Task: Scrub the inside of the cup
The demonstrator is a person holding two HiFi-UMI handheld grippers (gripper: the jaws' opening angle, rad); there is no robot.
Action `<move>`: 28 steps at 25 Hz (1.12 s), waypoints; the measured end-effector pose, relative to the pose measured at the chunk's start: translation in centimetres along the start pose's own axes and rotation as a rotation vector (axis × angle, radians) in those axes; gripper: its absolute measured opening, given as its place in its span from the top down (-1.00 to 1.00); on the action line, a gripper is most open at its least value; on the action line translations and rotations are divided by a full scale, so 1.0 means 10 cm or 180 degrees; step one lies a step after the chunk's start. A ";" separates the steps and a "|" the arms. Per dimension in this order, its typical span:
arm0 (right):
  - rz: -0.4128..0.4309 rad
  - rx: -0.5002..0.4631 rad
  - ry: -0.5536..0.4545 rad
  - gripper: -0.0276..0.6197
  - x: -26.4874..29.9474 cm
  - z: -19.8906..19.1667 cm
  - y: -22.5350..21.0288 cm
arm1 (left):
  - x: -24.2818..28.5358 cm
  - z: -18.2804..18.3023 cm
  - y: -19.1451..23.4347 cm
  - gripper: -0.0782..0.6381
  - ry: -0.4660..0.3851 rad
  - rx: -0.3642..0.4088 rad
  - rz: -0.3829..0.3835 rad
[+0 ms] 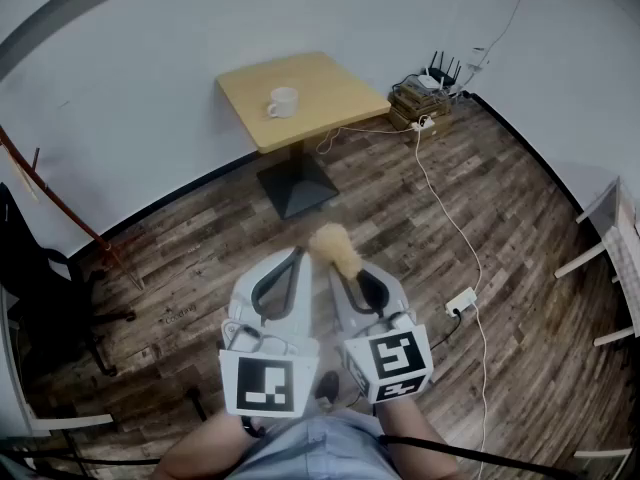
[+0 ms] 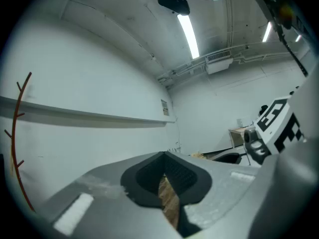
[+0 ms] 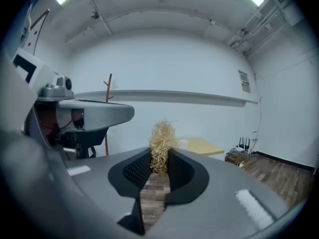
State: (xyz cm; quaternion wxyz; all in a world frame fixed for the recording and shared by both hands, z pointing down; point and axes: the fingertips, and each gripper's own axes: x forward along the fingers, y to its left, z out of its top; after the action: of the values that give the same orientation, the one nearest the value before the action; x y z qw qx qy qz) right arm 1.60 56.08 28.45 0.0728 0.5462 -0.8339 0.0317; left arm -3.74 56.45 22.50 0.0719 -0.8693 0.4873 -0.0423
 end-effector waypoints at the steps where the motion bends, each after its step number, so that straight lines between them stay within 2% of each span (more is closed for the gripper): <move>1: 0.0000 0.0008 -0.0001 0.69 0.01 -0.01 -0.02 | 0.02 0.00 0.00 0.73 -0.0016 0.0015 0.0000; 8: -0.0011 0.0092 0.0036 0.69 -0.08 -0.11 -0.19 | 0.12 -0.04 -0.18 0.73 0.0030 0.0061 -0.0028; 17: 0.0064 0.0272 -0.0085 0.68 -0.16 -0.14 -0.60 | 0.41 -0.03 -0.52 0.72 0.0011 0.0159 -0.0048; 21: 0.0115 0.0371 -0.0023 0.68 -0.11 -0.32 -0.71 | 0.47 -0.20 -0.60 0.72 0.0144 0.0051 -0.0019; 28: 0.0176 0.0488 0.0117 0.68 0.22 -0.51 -0.86 | 0.78 -0.46 -0.43 0.72 0.0352 -0.0020 0.0029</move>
State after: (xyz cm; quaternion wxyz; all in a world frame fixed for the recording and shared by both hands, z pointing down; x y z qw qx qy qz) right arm 9.07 51.27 33.56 0.0453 0.5262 -0.8423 0.1074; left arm 3.27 51.61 27.80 0.0424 -0.8636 0.4946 -0.0884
